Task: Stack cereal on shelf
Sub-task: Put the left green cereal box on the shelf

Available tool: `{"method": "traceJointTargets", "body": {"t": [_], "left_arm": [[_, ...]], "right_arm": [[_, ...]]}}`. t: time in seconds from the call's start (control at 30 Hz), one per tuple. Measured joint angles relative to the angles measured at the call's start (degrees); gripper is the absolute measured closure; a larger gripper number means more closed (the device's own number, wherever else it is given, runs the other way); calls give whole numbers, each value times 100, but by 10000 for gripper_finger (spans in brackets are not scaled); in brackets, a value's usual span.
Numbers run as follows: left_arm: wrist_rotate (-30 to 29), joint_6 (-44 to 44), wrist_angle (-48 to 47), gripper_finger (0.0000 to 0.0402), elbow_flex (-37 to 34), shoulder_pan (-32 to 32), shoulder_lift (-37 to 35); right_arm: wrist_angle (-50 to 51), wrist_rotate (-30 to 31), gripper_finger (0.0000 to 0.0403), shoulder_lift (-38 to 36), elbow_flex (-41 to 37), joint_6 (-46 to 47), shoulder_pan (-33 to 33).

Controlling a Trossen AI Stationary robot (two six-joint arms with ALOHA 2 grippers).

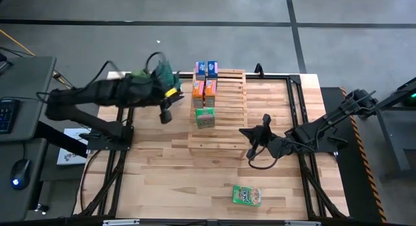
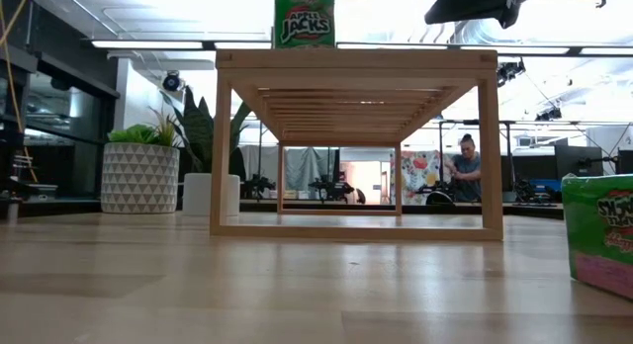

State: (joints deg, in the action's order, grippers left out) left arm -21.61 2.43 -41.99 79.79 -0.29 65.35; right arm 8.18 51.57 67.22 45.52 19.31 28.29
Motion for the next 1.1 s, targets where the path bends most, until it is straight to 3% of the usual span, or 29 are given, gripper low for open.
{"method": "traceJointTargets", "body": {"t": [0.1,0.23,0.43,0.57,0.73,0.87,1.1], "left_arm": [[49,124,1712,394,-1675,-1,-966],[314,269,3589,393,-3491,-6,-1886],[315,281,5928,400,-5449,32,-2386],[308,330,6541,401,-5868,141,-2398],[341,292,6580,401,-5864,194,-2400],[352,375,6589,401,-5864,192,-2400],[352,381,6592,401,-5864,192,-2400]], "right_arm": [[-544,-145,403,190,0,-218,-237],[-1602,-1103,403,650,0,-850,-741],[-2673,-1976,403,1182,0,-1542,-1430],[-2671,-2532,403,1200,4,-1529,-1802],[-2683,-3597,403,1229,11,-1287,-2101],[-2725,-4106,403,1320,17,-1323,-2117],[-3166,-3770,403,1699,17,-1423,-2225]]}}
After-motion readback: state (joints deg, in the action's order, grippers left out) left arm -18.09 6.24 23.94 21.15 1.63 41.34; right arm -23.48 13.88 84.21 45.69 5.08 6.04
